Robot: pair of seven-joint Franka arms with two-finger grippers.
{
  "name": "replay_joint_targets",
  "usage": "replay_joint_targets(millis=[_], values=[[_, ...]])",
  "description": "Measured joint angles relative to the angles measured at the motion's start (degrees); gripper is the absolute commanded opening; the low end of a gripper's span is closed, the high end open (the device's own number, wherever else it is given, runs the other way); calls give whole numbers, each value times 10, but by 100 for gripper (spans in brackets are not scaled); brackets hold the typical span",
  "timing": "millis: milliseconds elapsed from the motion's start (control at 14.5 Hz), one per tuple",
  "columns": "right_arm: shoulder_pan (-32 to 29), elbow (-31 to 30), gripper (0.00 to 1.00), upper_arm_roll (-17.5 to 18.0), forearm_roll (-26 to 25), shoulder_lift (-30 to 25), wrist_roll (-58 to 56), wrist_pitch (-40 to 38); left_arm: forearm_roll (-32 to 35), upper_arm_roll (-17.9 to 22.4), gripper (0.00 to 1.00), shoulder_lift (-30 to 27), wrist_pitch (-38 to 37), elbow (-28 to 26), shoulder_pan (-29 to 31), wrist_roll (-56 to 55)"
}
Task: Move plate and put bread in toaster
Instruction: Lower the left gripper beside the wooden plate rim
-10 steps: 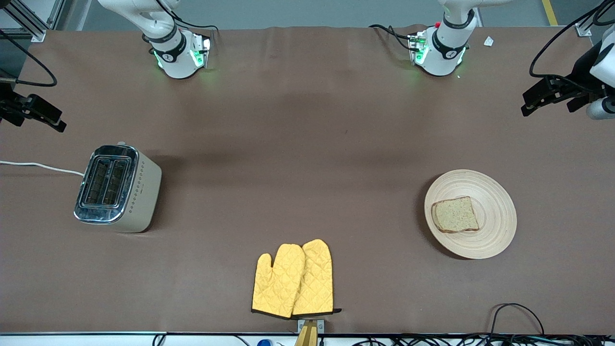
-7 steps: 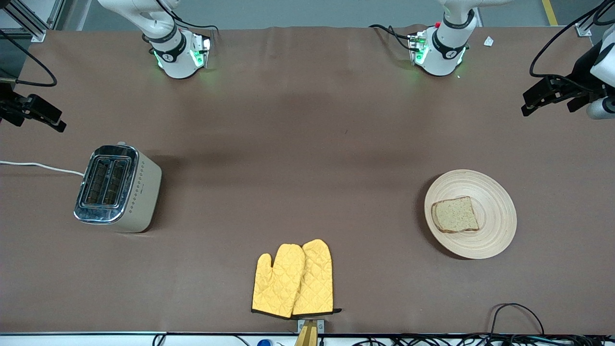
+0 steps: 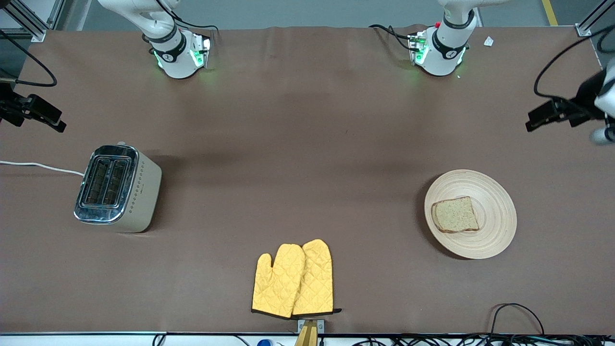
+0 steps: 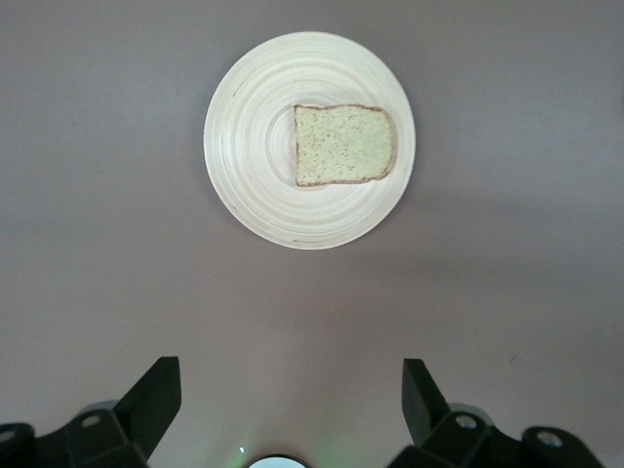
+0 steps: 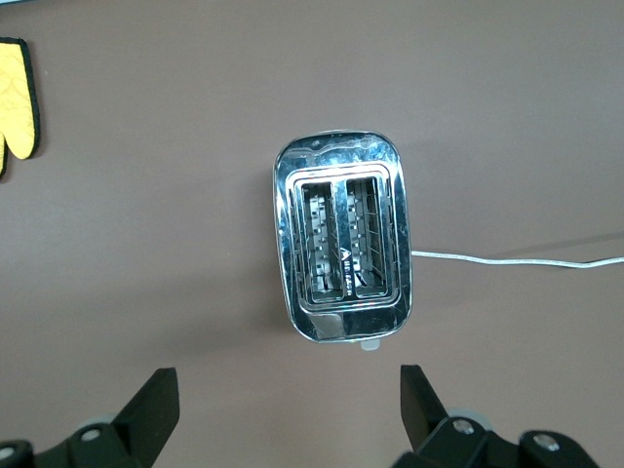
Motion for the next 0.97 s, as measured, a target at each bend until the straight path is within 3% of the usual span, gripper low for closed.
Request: replay_joint_targets(millis=[552, 966], values=[[5, 0, 100, 2, 0, 0, 0, 2, -180, 2, 100, 191, 88, 0, 133, 100], [6, 0, 100, 3, 0, 0, 0, 3, -243, 3, 100, 313, 123, 1, 237, 317]])
